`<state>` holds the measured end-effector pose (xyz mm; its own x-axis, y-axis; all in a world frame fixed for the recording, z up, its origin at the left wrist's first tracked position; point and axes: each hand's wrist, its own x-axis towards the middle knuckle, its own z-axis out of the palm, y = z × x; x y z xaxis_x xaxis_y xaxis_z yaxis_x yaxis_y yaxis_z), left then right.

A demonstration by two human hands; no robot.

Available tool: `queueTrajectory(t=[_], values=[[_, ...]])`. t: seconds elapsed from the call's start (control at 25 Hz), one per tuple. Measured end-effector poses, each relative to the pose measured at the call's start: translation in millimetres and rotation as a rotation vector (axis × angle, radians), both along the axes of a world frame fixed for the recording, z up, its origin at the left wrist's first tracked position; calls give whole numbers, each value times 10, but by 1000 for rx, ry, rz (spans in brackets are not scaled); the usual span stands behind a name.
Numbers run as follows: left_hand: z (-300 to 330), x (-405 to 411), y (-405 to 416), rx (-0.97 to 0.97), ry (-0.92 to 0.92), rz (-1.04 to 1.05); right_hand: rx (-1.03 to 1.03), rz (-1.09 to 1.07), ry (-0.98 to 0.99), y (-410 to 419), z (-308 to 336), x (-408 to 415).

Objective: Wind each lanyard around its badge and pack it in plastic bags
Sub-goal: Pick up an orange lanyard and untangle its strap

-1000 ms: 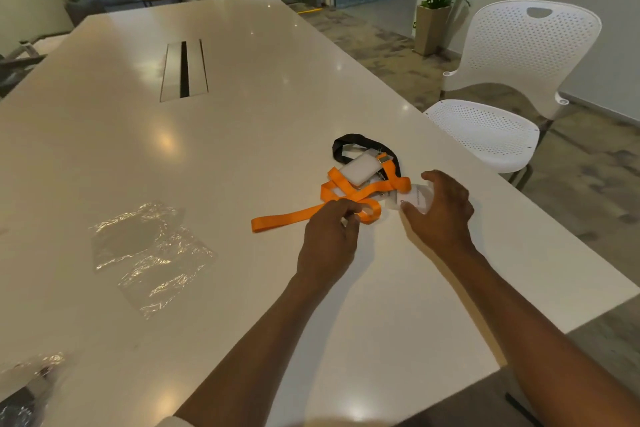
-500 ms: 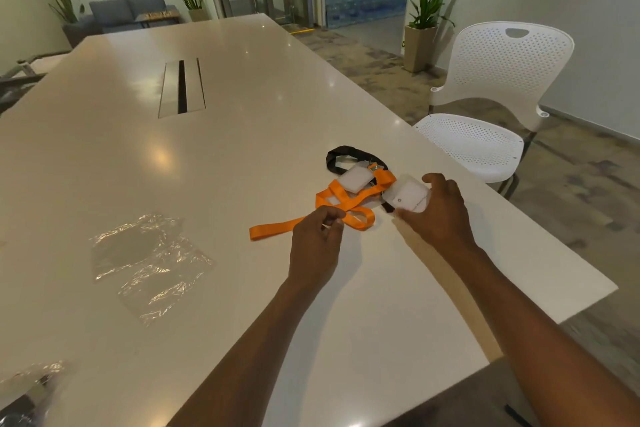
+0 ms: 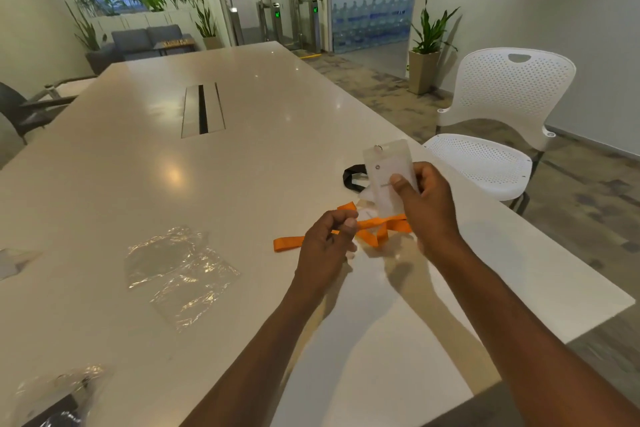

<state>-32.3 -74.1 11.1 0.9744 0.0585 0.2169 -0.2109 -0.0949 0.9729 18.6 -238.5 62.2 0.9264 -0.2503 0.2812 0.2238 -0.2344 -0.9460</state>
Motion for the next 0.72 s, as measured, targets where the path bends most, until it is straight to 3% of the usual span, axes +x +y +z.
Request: queueTrajectory(t=[0.12, 0.28, 0.36, 0.52, 0.72], values=[[290, -103, 201, -10, -47, 20, 192, 176, -18, 472, 85, -167], [471, -249, 613, -61, -54, 130, 272, 424, 32, 1038, 134, -355], [505, -326, 834, -78, -65, 204, 244, 478, -3, 1241, 109, -423], [599, -494, 1245, -101, -52, 303, 56, 381, -82, 1489, 26, -492], [699, -645, 1672, -323, -56, 223, -104, 636, -25, 1866, -16, -596]])
